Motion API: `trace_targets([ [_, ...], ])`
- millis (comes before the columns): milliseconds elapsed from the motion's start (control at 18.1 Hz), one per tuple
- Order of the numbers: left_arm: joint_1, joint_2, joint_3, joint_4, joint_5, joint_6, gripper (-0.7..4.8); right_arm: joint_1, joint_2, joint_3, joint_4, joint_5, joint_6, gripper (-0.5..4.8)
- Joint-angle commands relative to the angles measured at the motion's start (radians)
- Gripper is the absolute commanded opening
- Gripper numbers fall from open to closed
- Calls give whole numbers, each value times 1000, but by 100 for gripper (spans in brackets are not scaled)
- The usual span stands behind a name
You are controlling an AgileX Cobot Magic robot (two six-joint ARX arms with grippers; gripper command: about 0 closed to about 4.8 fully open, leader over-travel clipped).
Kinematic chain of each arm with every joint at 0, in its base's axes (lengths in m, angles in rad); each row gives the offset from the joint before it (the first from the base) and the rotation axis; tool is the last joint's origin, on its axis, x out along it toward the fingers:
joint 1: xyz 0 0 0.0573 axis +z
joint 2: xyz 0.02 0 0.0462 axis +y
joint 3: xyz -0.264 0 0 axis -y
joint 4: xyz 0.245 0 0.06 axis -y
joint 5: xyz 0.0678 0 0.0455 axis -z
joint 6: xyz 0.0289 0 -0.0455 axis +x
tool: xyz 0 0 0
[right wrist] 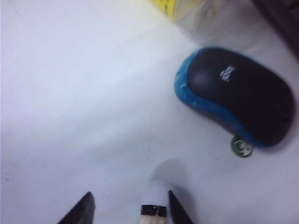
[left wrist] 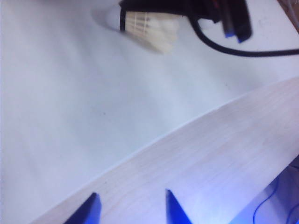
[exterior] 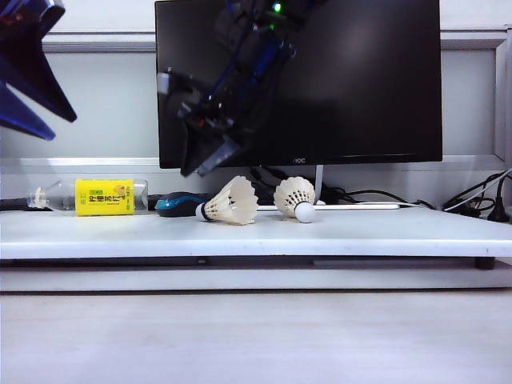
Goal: Stack the badminton balls on the table vertically.
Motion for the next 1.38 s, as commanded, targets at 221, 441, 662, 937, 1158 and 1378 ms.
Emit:
trace_targets([
  [221, -1, -2, -23, 3, 6, 7, 187, 3, 42, 5, 19, 43, -32, 203],
  [441, -1, -2, -23, 0, 6, 7, 187, 1, 60, 4, 17, 93, -56, 203],
  [662, -1, -2, -23, -2, 6, 8, 187, 1, 68, 4, 29, 110, -67, 203],
  [937, -1, -2, -23, -3, 6, 7, 187, 0, 82, 4, 41, 111, -71, 203],
  [1158, -1, -2, -23, -3, 6, 8, 187, 1, 99, 3, 44, 134, -71, 202],
  [1378, -1, -2, -23, -2, 6, 8, 187, 0, 104, 3, 44, 137, -71, 175],
])
